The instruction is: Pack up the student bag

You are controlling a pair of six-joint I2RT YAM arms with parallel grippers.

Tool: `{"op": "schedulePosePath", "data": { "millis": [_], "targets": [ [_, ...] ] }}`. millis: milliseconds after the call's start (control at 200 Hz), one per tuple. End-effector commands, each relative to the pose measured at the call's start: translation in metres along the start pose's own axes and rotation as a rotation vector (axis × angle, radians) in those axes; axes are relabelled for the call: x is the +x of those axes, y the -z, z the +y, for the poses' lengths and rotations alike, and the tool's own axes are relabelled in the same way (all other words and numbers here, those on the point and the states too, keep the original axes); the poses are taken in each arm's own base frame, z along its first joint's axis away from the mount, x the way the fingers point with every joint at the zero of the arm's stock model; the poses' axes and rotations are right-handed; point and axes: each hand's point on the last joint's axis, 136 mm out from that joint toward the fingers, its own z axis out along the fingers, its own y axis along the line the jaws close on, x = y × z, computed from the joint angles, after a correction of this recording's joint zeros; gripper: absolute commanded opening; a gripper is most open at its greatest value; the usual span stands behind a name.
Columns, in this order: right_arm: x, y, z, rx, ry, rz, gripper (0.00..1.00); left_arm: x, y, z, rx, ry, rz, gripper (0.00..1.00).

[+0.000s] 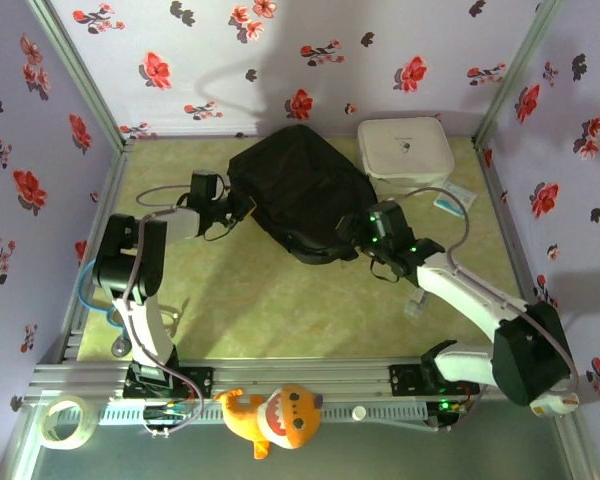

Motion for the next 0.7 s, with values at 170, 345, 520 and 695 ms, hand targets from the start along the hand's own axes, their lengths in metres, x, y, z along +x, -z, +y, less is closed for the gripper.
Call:
{"op": "schedulePosePath", "data": {
  "millis": [170, 345, 520, 695],
  "targets": [
    [0.017, -0.030, -0.004, 0.056, 0.043, 0.039, 0.69, -0.010, 0.043, -0.035, 0.074, -0.091, -0.043, 0.00],
    [0.010, -0.053, 0.010, 0.050, 0.124, 0.043, 0.54, -0.009, 0.073, -0.050, 0.125, -0.073, -0.099, 0.00],
    [-0.002, -0.081, 0.024, 0.060, 0.222, 0.037, 0.50, -0.007, 0.096, -0.057, 0.151, -0.072, -0.142, 0.00],
    [-0.016, -0.068, 0.042, 0.056, 0.271, 0.044, 0.52, 0.001, 0.103, -0.050, 0.111, -0.085, -0.134, 0.00]
  ]
}}
